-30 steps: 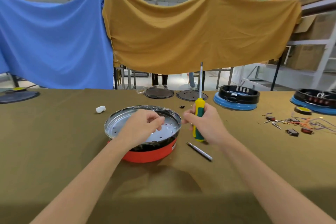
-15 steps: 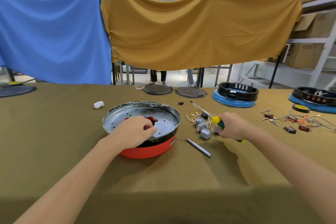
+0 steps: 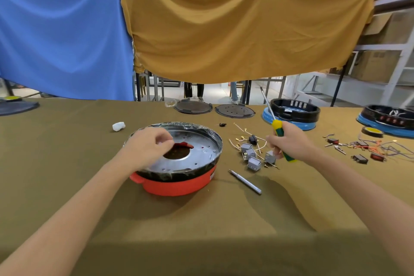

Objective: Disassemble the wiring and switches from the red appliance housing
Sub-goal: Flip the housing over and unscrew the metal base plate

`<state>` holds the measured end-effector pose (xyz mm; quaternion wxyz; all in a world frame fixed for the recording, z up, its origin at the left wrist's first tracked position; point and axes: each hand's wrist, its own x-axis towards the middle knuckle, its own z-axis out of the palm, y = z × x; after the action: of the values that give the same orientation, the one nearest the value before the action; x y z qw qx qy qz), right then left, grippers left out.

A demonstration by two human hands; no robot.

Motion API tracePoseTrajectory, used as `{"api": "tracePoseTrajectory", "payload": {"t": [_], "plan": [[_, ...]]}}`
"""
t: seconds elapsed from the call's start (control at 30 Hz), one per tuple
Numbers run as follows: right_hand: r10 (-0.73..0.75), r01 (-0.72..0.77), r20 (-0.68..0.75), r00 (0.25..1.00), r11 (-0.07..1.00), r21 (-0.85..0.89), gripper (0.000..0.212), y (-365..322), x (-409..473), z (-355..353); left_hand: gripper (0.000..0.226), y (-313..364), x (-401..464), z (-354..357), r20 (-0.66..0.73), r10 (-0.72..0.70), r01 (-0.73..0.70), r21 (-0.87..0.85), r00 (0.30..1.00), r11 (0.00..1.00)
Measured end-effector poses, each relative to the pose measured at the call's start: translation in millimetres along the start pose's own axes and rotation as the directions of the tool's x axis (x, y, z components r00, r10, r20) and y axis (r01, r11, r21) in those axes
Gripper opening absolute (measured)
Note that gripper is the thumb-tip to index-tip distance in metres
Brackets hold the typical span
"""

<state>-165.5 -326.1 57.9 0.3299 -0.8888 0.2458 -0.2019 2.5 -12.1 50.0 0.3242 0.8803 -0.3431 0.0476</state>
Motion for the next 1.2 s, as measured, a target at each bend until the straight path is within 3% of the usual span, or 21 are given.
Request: {"api": "tracePoseTrajectory", "payload": {"t": [0.1,0.23,0.37,0.47,0.6,0.73,0.8,0.9,1.03,1.1,1.2], "plan": [[0.058,-0.078,0.128,0.99,0.985,0.155,0.005,-17.6,0.5,3.6,0.029,-19.3,12.3,-8.2,-0.128,-0.148,0.143,-0.043,0.981,0.989],[-0.059,0.001,0.208,0.976,0.963,0.269,0.025,-42.4,4.6,20.1,0.051,-39.1,26.3,-12.7,-0.183,-0.333,0.313,-0.129,0.925,0.941],[-0.129,0.117,-0.018,0.991,0.824,0.555,0.039,-64.6,19.4,46.9,0.054,-51.8,39.7,-19.1,0.027,-0.472,0.438,-0.422,0.881,0.794],[-0.082,0.189,-0.19,0.978,0.73,0.657,0.036,-80.5,37.3,62.7,0.043,-63.9,59.0,-27.8,0.191,-0.499,0.527,-0.444,0.846,0.725],[-0.038,0.272,-0.305,0.951,0.569,0.776,0.034,-106.1,66.6,78.1,0.035,-75.4,83.0,-26.5,0.339,-0.443,0.558,-0.504,0.83,0.659],[-0.015,0.341,-0.4,0.916,0.55,0.762,0.035,-125.9,93.3,89.1,0.059,-87.1,98.8,-14.0,0.427,-0.31,0.526,-0.629,0.849,0.573],[-0.006,0.372,-0.434,0.901,0.527,0.764,0.037,-132.7,104.8,89.9,0.074,-88.5,106.3,-12.4,0.414,-0.275,0.494,-0.668,0.868,0.556],[0.038,0.399,-0.486,0.873,0.516,0.758,0.034,-140.9,117.0,85.7,0.079,-85.2,109.1,-20.6,0.391,-0.274,0.477,-0.751,0.879,0.457],[0.039,0.44,-0.535,0.844,0.519,0.733,0.029,-141.0,126.0,75.4,0.081,-78.0,102.2,-33.2,0.319,-0.387,0.456,-0.822,0.865,0.341],[0.059,0.435,-0.539,0.84,0.52,0.735,0.032,-140.7,126.8,69.4,0.087,-73.4,97.2,-35.8,0.263,-0.441,0.43,-0.838,0.858,0.337],[0.088,0.431,-0.55,0.831,0.524,0.735,0.037,-139.7,126.4,61.7,0.089,-63.4,94.5,-29.8,0.146,-0.51,0.388,-0.826,0.848,0.409]]}}
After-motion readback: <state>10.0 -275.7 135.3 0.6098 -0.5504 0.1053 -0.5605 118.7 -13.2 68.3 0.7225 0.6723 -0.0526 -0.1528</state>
